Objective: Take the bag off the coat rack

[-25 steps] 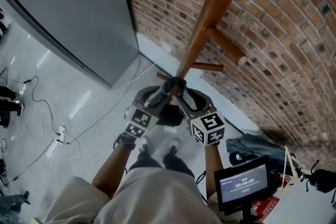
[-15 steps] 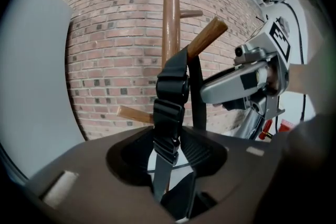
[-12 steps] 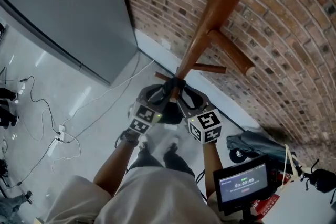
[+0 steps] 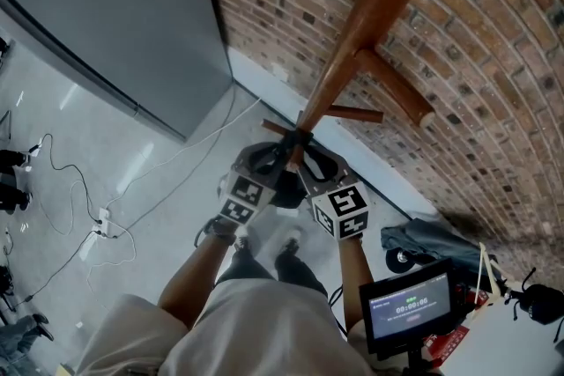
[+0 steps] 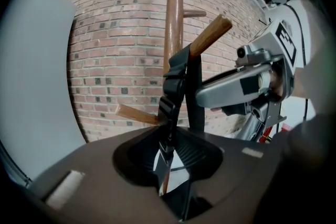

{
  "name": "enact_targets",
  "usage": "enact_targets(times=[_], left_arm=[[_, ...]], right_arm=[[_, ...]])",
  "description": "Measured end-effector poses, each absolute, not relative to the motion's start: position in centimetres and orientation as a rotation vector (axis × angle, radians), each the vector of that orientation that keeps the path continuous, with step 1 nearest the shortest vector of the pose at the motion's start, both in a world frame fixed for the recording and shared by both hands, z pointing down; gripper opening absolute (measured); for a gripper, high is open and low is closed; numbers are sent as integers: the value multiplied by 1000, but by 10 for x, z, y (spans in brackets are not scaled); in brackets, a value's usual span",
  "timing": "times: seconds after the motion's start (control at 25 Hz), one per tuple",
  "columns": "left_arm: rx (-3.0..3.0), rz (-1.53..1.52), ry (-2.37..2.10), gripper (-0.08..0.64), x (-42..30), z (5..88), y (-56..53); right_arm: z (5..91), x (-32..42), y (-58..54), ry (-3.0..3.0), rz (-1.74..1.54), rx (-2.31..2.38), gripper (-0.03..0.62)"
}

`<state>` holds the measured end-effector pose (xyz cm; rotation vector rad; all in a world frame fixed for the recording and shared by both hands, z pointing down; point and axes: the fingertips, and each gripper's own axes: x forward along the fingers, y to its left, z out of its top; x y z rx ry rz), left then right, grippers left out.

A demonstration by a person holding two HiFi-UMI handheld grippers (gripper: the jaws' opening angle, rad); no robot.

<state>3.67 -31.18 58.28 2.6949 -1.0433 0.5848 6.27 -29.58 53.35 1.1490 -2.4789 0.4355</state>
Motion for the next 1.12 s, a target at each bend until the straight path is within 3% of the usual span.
enact_targets(times=[0.28, 1.12], left_arm=[[2681, 585, -1060, 67, 31, 581, -312], [2693, 427, -1124, 55, 13, 536, -303]], right_arm=[[532, 65, -292, -2469, 439, 1167, 8], [489, 86, -280, -2538, 504, 1264, 5]])
